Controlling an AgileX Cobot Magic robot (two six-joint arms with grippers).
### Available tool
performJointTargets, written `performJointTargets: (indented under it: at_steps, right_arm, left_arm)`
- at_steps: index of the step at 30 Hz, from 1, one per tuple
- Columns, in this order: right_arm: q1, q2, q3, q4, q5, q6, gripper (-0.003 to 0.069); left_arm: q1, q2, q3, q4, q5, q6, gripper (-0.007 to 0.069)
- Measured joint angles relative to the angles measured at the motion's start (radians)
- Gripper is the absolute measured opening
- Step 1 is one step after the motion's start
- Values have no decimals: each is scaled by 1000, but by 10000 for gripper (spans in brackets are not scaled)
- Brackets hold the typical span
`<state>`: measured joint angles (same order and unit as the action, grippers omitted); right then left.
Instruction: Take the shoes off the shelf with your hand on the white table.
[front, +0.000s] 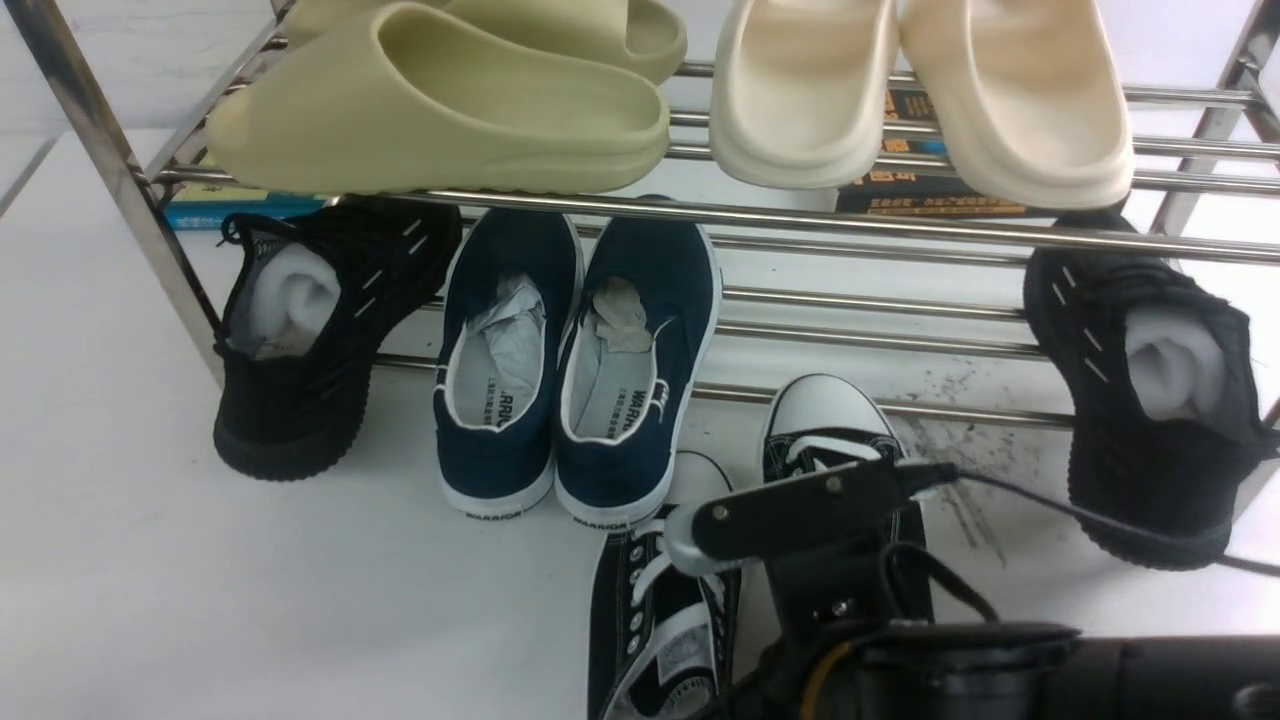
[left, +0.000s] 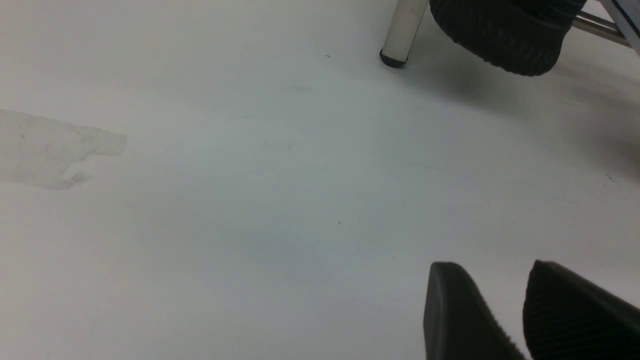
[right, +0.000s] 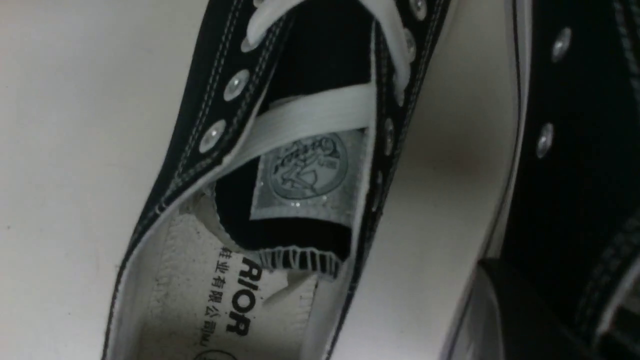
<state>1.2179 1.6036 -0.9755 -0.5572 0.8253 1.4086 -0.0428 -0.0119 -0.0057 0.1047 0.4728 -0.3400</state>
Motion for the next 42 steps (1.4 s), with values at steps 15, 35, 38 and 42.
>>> performJointTargets:
  at_steps: [15,35,38,42]
  right_arm:
    - [-1,18,0,194,-39,15,31]
    - [-143,-22,-101,299,6,-305,463]
    - [-206,-68,-208,370,138,-484,449]
    - [-360,-92,-326,396,288,-661,283]
  left_arm:
    - [0,0,0,0,0,0,239]
    - [0,0,0,0,0,0,239]
    - [0,0,0,0,0,0,239]
    - [0,0,0,0,0,0,239]
